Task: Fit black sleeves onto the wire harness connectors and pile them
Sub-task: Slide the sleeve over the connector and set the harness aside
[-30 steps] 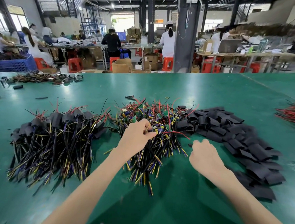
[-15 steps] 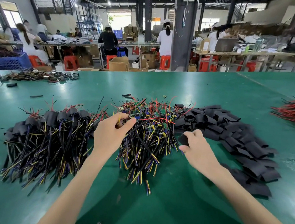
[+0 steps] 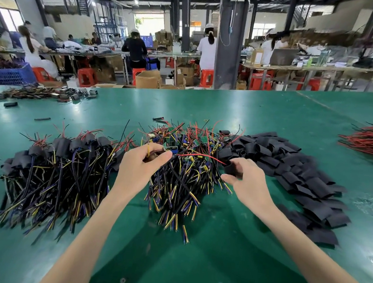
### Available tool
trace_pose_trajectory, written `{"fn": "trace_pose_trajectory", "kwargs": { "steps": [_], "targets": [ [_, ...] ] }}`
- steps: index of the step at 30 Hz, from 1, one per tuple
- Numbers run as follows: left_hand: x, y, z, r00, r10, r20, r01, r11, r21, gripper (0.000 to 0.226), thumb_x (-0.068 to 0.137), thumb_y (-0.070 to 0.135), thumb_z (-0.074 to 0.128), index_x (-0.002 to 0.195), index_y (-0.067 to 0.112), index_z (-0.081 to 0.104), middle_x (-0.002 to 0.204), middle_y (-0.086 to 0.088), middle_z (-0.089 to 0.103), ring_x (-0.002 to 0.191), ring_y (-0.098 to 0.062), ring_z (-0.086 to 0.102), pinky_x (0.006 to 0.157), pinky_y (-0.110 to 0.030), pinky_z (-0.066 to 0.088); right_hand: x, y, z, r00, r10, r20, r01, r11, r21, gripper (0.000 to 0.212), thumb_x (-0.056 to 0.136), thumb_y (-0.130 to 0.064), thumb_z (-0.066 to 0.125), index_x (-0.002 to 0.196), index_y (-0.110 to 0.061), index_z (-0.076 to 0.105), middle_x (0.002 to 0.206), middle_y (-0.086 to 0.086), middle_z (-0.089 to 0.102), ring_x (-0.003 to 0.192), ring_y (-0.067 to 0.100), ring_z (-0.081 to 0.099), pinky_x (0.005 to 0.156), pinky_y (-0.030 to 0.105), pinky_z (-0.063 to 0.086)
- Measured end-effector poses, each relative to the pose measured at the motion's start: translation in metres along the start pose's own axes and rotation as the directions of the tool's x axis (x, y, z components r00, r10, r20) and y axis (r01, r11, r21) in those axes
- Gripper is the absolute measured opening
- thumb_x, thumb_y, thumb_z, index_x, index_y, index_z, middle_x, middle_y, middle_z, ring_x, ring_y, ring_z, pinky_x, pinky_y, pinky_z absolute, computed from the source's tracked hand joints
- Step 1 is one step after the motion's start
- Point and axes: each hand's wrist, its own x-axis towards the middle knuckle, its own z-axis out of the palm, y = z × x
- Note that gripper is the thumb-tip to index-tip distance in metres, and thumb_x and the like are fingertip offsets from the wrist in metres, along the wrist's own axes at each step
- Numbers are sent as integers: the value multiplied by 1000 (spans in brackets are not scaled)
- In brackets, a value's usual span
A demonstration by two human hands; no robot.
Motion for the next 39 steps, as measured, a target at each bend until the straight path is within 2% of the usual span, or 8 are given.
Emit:
{"fn": "trace_pose_trajectory", "kwargs": {
  "steps": [9, 14, 18, 22, 26, 31, 35, 39],
  "targets": [
    [-1, -1, -2, 996, -19, 91, 16, 999, 31, 17, 75, 51, 67, 76, 34, 67, 57, 14, 52, 55, -4, 39, 61, -25, 33, 2, 1, -1, 998, 33, -62, -27, 995, 100, 29, 73, -11, 78, 97, -18, 62, 97, 3, 60, 84, 14, 55, 75, 16, 33],
    [-1, 0, -5, 993, 19, 117, -19, 1000, 0, 10, 78, 45, 69, 75, 37, 65, 58, 13, 49, 56, -5, 38, 58, -18, 29, 2, 0, -3, 995, 92, -45, -80, 973, 218, 29, 74, -9, 77, 94, -20, 61, 97, 5, 64, 84, 16, 60, 81, 22, 40],
    [-1, 2, -5, 991, 37, 128, -30, 998, -56, 12, 76, 40, 68, 84, 31, 67, 69, -15, 55, 63, -12, 41, 66, -28, 32, 1, 1, -4, 990, 143, 8, -138, 939, 316, 24, 75, -8, 76, 85, -22, 61, 85, -3, 66, 78, 17, 64, 68, 18, 42],
    [0, 2, -4, 990, 37, 137, -24, 995, -99, 17, 75, 37, 69, 90, 27, 68, 85, -27, 61, 72, -19, 49, 74, -33, 39, 1, 2, -4, 985, 168, 32, -168, 920, 353, 24, 73, -9, 78, 78, -27, 62, 78, -9, 65, 72, 14, 62, 63, 16, 42],
    [0, 2, -5, 990, 60, 124, -48, 994, -99, 12, 77, 31, 72, 88, 33, 69, 82, -22, 62, 68, -13, 47, 70, -28, 38, 1, 4, -3, 981, 185, 62, -194, 906, 376, 23, 72, -10, 79, 76, -26, 63, 75, -8, 66, 67, 11, 60, 62, 17, 41],
    [-1, 2, -6, 989, 55, 134, -40, 993, -114, 14, 80, 20, 74, 91, 29, 70, 86, -17, 66, 72, -15, 50, 75, -30, 41, 2, 4, -3, 981, 187, 53, -193, 908, 373, 24, 72, -11, 79, 77, -28, 62, 76, -10, 65, 66, 6, 58, 59, 12, 40],
    [-1, 1, -7, 988, 57, 141, -43, 995, -95, 15, 80, 19, 74, 91, 29, 70, 71, -6, 59, 62, -7, 43, 66, -22, 36, 1, 4, -3, 983, 177, 46, -181, 908, 378, 26, 72, -10, 79, 78, -28, 61, 76, -11, 64, 66, 3, 57, 58, 8, 39],
    [-1, 3, -7, 990, 41, 135, -30, 996, -82, 12, 80, 23, 74, 90, 29, 70, 79, -19, 62, 66, -10, 45, 70, -28, 38, 1, 4, -4, 989, 142, 46, -149, 919, 366, 30, 72, -6, 78, 89, -25, 63, 85, -8, 64, 77, 8, 58, 66, 9, 40]
  ]
}}
